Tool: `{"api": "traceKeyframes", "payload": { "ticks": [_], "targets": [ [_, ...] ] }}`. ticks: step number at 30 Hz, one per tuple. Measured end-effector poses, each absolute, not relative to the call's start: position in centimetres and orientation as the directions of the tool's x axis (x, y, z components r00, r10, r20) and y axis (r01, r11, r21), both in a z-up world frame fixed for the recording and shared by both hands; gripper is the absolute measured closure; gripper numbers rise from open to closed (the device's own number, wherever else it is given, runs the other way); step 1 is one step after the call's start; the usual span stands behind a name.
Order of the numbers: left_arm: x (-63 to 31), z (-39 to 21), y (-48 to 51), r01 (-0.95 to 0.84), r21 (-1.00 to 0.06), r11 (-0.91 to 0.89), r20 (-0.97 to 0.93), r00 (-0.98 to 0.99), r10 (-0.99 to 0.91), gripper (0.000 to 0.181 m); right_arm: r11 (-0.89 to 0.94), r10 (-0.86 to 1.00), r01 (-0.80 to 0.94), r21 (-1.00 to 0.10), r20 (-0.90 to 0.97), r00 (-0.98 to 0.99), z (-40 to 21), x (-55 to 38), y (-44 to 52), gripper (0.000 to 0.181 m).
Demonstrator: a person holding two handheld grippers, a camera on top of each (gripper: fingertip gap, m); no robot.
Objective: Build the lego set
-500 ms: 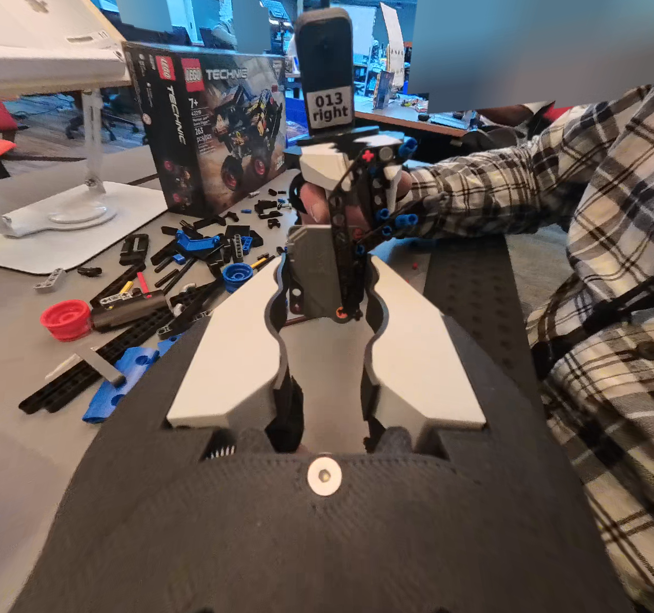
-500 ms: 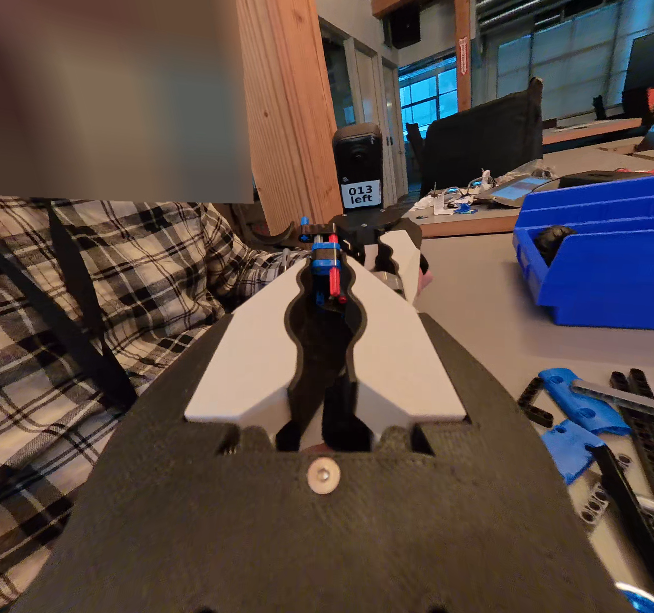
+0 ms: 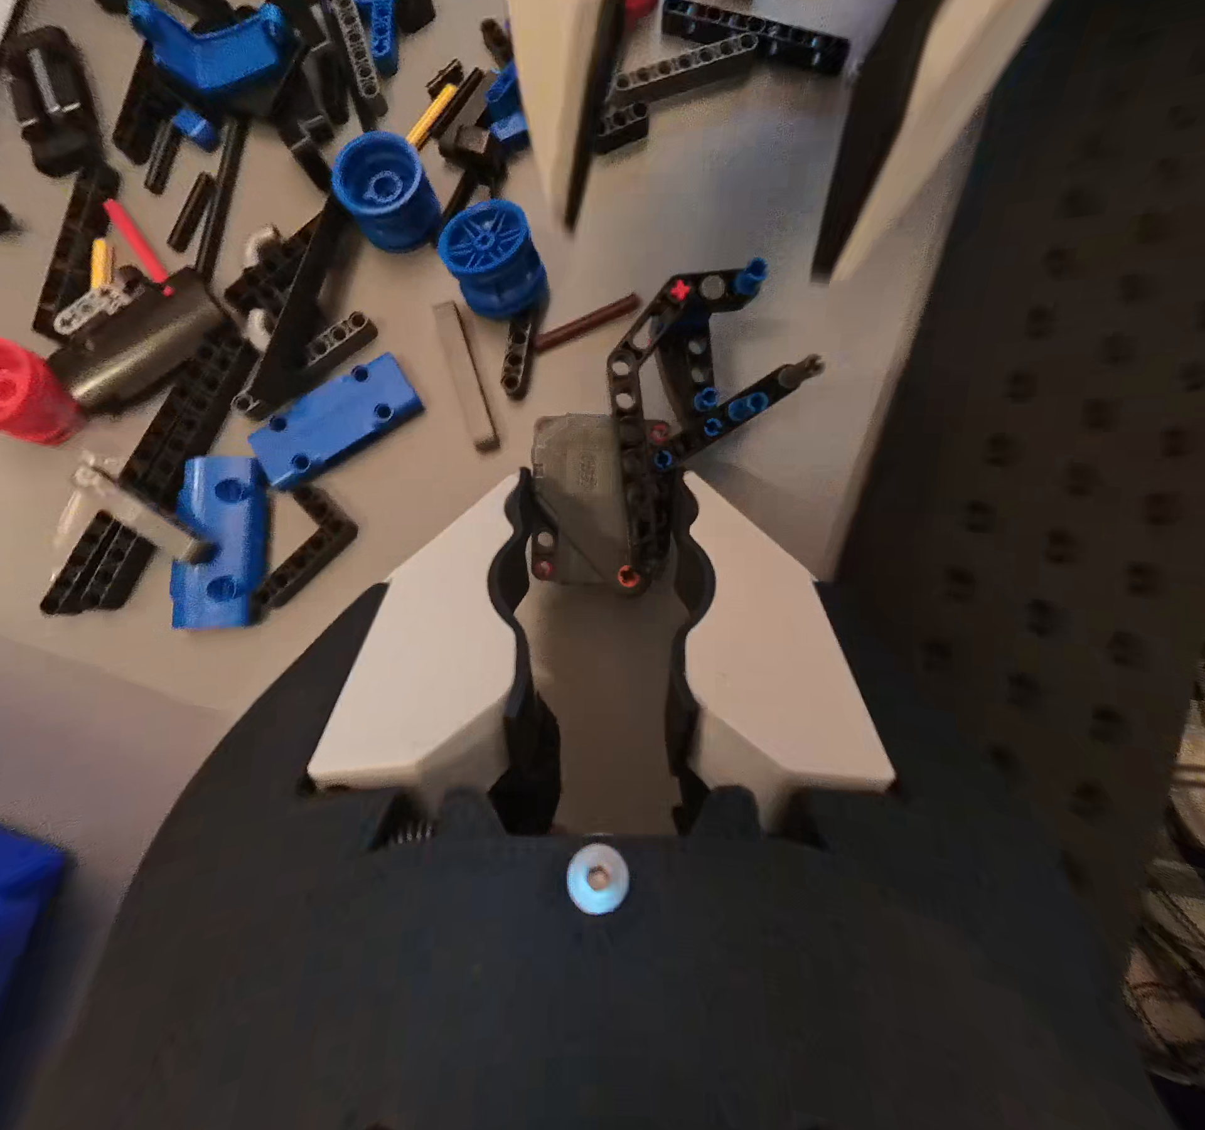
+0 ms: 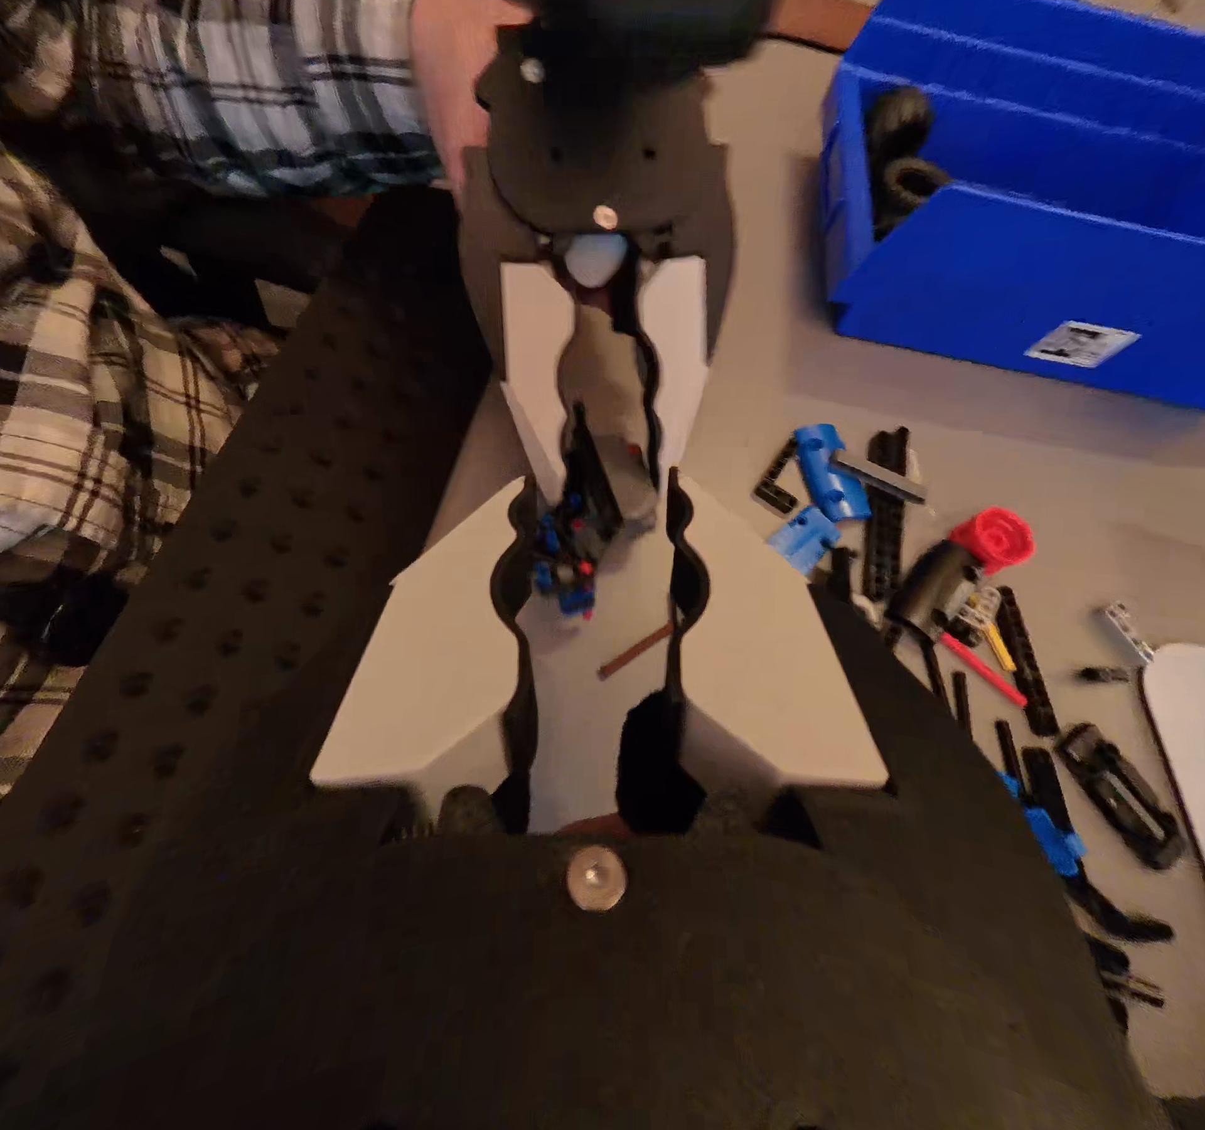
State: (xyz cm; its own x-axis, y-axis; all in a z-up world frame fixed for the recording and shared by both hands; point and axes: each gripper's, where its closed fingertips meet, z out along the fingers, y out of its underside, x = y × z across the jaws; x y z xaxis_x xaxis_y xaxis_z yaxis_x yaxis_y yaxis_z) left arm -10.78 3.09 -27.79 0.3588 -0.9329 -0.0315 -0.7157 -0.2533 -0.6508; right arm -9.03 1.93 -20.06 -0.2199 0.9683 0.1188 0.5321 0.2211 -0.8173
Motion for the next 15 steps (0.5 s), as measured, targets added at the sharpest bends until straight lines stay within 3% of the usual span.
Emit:
{"api": "traceKeyframes", "payload": {
  "ticks": [5,7,9,12,15],
  "targets": [
    [-9.8,-28.1,3.1,-0.709,-0.663,-0.241,-0.028,0.345,-0.938,0.136,0.299,0.954,0.713,-0.635,0.175,-0.244,-25.7,-10.2,2.4,0.16],
    [-10.4,-28.0,3.0,-0.694,-0.677,-0.246,-0.026,0.356,-0.934,0.122,0.287,0.955,0.707,-0.647,0.139,-0.261,-25.9,-10.4,1.8,0.17],
    [-10.9,-27.8,2.9,-0.671,-0.7,-0.244,-0.028,0.368,-0.929,0.12,0.267,0.961,0.705,-0.657,0.126,-0.246,-25.8,-10.3,2.1,0.175],
    [-11.4,-29.7,2.7,-0.709,-0.659,-0.251,-0.037,0.364,-0.931,0.122,0.202,0.971,0.673,-0.711,0.058,-0.231,-25.7,-10.3,2.0,0.175],
    [-10.3,-29.5,2.6,-0.653,-0.713,-0.256,0.001,0.364,-0.931,0.138,0.12,0.979,0.643,-0.756,-0.018,-0.205,-25.5,-10.1,2.3,0.176]
  ]
}}
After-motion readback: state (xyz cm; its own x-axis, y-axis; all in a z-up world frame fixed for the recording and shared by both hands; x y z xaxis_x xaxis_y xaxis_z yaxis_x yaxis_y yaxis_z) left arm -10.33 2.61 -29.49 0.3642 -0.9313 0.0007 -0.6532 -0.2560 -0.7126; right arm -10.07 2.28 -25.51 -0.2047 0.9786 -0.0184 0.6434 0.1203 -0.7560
